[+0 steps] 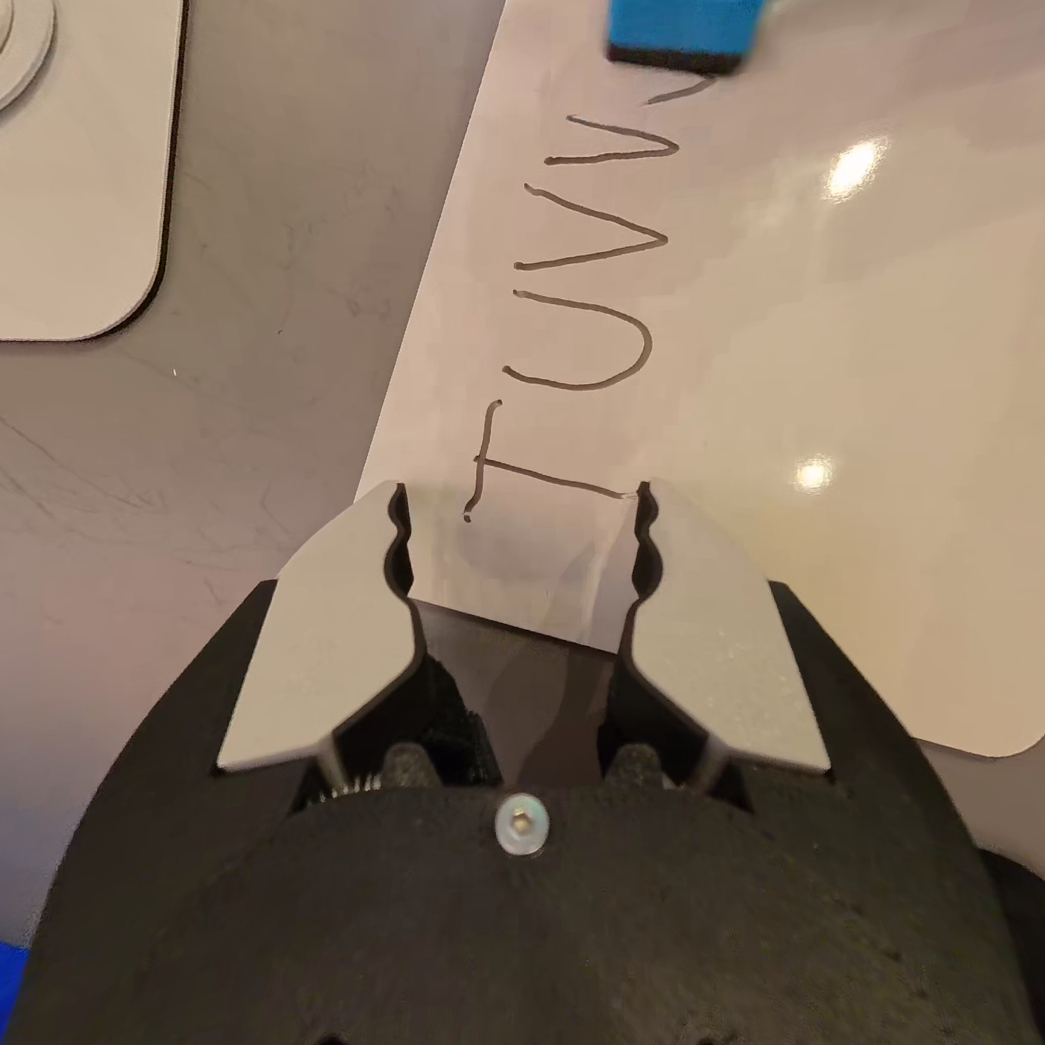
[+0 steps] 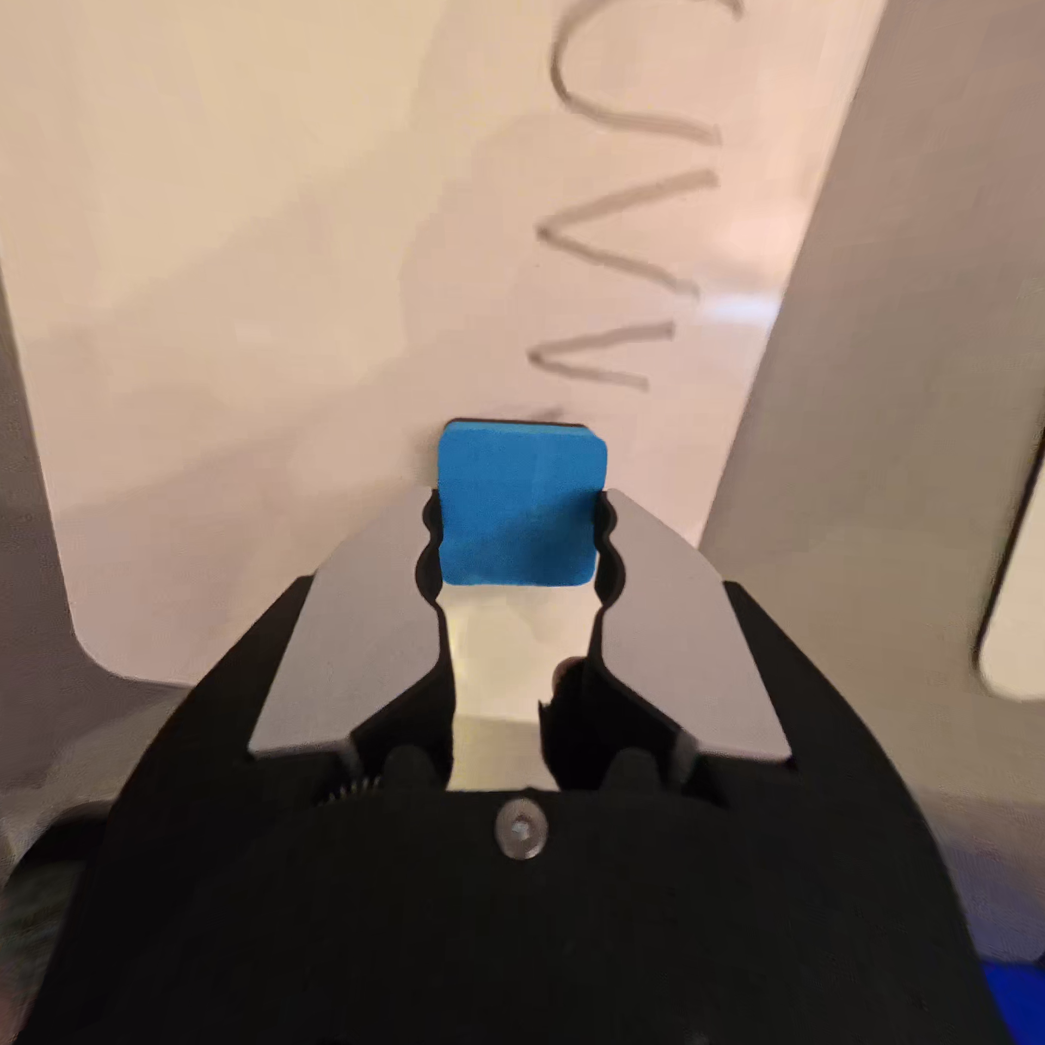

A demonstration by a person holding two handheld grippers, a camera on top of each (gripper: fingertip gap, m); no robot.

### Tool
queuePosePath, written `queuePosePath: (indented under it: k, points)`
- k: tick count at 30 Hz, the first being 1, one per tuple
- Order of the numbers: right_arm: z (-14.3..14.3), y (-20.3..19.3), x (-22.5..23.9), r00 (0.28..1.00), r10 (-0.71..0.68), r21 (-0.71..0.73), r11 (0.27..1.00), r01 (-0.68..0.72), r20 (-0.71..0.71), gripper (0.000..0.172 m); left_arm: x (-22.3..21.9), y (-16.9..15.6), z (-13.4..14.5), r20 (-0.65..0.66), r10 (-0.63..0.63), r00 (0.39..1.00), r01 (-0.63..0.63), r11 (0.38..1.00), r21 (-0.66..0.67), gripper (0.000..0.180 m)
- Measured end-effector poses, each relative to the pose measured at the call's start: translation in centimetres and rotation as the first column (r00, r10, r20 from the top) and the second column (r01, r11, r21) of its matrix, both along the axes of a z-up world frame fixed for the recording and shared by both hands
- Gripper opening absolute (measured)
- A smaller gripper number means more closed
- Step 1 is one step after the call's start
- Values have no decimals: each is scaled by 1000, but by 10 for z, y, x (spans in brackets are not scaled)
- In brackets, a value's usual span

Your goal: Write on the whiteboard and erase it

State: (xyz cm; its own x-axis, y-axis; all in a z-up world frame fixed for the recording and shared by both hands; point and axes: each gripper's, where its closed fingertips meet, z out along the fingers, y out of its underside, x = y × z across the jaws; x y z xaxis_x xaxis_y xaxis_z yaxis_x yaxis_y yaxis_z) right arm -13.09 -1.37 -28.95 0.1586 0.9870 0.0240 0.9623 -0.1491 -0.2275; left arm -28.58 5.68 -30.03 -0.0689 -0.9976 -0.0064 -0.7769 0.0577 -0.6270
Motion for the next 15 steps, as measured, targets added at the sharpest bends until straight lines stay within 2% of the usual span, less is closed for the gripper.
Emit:
queuePosePath:
  k: [2,3,5,6,8,9,11,12,14,15]
  points:
    - [-1,22,15,995,-98,66,993,96,21,53,0,0,0,-11,-3,1000,3,1000,5,77]
    - [-1,23,3,998,-66,76,995,66,-1,53,0,0,0,-15,-6,1000,6,1000,6,77]
    - [0,-1,-6,1000,30,10,999,-31,4,53,0,0,0,-5,-5,1000,5,1000,1,77]
    - [0,-6,6,999,15,-16,1000,-15,34,53,0,0,0,-1,-3,1000,3,1000,0,77]
    - [-1,18,20,995,-92,48,995,90,44,53,0,0,0,-13,-3,1000,3,1000,5,77]
    - [-1,21,5,998,-66,62,996,66,4,53,0,0,0,-16,-3,1000,3,1000,6,77]
    - [-1,0,-11,999,36,45,998,-36,0,53,-1,0,0,-6,-1,1000,1,1000,2,77]
    - [-1,-7,1,999,28,23,999,-28,25,53,-1,0,0,-3,0,1000,0,1000,1,77]
    - [-1,1,20,996,-81,12,997,80,41,53,-1,0,0,-14,-2,1000,2,1000,5,77]
    - [-1,-1,12,998,-40,2,999,40,42,53,0,0,0,-18,-4,1000,4,1000,7,77]
